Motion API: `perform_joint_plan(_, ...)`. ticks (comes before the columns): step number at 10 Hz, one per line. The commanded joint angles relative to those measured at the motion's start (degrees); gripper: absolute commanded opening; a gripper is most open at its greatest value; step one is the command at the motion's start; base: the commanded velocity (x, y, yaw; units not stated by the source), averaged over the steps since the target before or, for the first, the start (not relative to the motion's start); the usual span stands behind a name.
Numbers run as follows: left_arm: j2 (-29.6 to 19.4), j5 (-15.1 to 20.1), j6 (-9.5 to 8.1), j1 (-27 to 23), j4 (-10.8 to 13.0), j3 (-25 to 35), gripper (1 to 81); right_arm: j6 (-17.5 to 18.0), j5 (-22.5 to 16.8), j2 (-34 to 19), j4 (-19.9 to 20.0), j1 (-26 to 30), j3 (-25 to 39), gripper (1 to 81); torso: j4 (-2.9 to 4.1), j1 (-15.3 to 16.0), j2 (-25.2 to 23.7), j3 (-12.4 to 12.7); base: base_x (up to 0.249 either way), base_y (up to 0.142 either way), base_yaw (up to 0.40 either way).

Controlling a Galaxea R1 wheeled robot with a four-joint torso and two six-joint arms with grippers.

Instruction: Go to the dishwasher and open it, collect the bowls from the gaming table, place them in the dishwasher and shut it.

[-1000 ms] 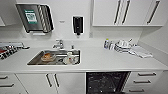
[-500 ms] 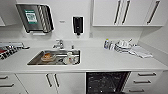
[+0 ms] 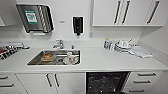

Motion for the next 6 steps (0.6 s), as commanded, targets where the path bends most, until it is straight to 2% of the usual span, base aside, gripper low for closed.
perform_joint_plan(1, 1.94, 2.95, 0.95, -1.65, 0.63, -3.35, 81.1, -4.83, -3.29, -1.63, 5.24, 2.85, 0.80, 81.1, 0.00, 0.00, 0.00, 0.00, 0.000, 0.000, 0.000)
perform_joint_plan(2, 4.05, 2.52, 1.74, -1.65, 0.63, -6.94, 81.1, -5.26, -3.29, -1.53, 5.23, 2.85, 0.71, 81.1, 0.00, 0.00, -0.02, 0.02, 0.000, 0.000, 0.000)
perform_joint_plan(4, 8.01, 2.25, 1.92, -2.00, 0.46, -13.20, 81.1, -6.06, -3.37, -1.19, 5.06, 2.41, 0.71, 81.1, 0.00, 0.00, -0.02, 0.02, 0.000, 0.000, 0.000)
perform_joint_plan(6, 9.34, 2.25, 1.92, -2.08, 0.46, -14.71, 81.1, -5.72, -3.46, -1.02, 5.32, 2.41, 0.80, 81.1, 0.00, 0.00, -0.02, 0.05, 0.000, 0.000, 0.000)
